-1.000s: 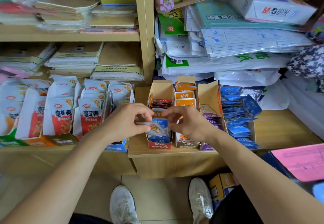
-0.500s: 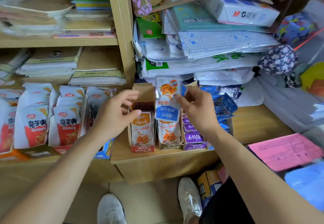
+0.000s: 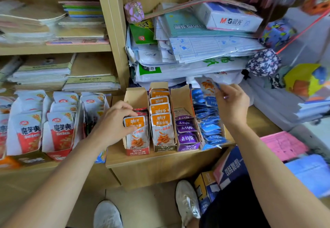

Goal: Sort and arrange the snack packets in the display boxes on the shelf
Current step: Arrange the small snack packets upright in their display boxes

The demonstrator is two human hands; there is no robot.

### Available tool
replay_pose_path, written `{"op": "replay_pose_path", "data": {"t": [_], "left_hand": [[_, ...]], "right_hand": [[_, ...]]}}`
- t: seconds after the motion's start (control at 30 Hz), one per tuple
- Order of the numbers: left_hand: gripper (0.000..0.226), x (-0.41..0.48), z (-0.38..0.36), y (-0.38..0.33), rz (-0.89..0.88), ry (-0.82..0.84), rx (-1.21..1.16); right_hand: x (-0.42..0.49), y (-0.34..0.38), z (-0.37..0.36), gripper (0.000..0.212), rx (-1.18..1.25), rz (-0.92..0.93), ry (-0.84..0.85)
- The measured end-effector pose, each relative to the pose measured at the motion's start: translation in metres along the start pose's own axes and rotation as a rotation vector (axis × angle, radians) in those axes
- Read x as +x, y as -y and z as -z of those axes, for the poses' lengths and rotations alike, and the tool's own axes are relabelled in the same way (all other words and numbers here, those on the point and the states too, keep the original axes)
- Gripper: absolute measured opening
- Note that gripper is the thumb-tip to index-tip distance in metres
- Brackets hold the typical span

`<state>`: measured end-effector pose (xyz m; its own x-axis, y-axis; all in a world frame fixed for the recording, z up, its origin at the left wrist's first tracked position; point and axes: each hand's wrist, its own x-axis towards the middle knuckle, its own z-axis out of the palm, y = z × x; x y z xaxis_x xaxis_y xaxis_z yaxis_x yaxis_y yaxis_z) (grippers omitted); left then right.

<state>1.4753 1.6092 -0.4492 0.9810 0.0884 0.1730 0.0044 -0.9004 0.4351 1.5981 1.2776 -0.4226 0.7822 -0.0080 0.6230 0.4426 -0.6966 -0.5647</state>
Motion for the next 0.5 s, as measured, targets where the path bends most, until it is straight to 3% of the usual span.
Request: {"op": "replay_pose_path", "data": {"t": [0.13, 0.23, 0.4, 0.5], "left_hand": [[0.033, -0.001, 0.002, 0.000, 0.010, -0.030, -0.093], [0.033, -0.002, 0.004, 0.001, 0.009, -0.020, -0.112], [0.051, -0.002, 0.003, 0.002, 0.006, -0.047, 0.027], [0.049, -0.002, 0.001, 0.002, 0.003, -0.051, 0.053]], "right_hand": [[-0.004, -0.005, -0.007, 0.016, -0.154, 0.073, 0.236], [-0.009, -0.004, -0.007, 0.015, -0.227, 0.014, 0.375], [-0.018, -0.001, 0.001, 0.050, -0.159, -0.100, 0.445], [-0.023, -0.001, 0.004, 0.064, -0.138, -0.111, 0.377]]}}
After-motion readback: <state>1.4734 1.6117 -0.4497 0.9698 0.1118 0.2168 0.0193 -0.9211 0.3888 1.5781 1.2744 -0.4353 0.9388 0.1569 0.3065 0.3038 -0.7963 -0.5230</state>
